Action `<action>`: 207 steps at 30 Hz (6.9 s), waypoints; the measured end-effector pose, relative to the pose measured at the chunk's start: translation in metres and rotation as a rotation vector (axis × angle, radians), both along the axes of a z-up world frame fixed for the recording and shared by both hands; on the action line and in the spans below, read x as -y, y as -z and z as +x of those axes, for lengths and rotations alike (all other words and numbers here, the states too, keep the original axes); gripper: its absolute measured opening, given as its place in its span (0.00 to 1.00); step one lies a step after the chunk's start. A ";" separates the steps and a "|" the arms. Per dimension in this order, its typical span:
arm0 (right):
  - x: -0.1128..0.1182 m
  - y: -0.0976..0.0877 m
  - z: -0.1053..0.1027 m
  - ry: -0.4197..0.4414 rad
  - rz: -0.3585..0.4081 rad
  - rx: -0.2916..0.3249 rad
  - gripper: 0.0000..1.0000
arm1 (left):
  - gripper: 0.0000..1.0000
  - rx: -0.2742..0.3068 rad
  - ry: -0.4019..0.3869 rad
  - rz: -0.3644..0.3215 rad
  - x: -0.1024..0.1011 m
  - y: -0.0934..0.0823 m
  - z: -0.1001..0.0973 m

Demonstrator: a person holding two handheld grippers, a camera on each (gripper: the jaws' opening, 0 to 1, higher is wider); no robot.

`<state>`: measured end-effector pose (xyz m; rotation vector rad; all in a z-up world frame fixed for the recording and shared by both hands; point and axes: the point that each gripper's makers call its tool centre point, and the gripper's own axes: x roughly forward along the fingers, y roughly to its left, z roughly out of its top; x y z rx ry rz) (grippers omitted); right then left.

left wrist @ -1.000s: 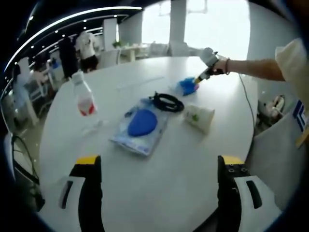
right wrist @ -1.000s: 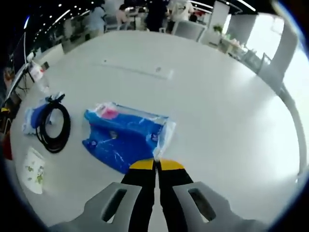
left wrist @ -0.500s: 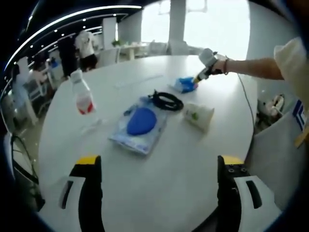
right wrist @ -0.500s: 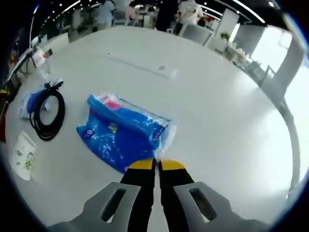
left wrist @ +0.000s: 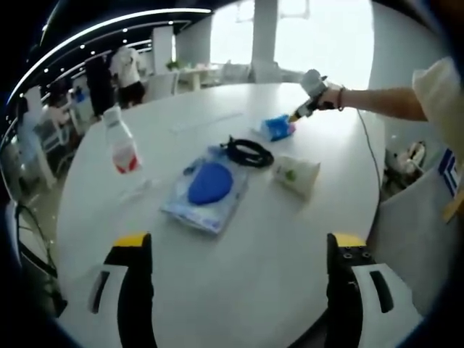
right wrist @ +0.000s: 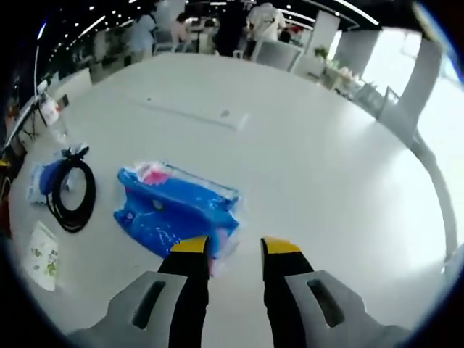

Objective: Arrange the tabletop items into an orderly group along one side of the table until the central work area is clear of visible clutter.

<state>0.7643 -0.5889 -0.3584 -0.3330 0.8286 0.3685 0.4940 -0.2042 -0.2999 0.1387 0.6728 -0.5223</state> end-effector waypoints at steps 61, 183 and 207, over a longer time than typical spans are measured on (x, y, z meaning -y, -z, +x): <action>-0.238 -0.037 -0.109 -0.388 0.396 -0.034 0.95 | 0.99 0.048 -0.006 -0.070 0.007 -0.016 0.004; -0.154 -0.018 -0.150 -0.722 -0.172 0.046 0.05 | 0.97 0.072 0.031 -0.086 0.015 -0.023 0.000; -0.155 0.021 -0.152 -0.898 -0.391 0.037 0.06 | 0.98 0.074 0.018 -0.091 0.012 -0.025 0.002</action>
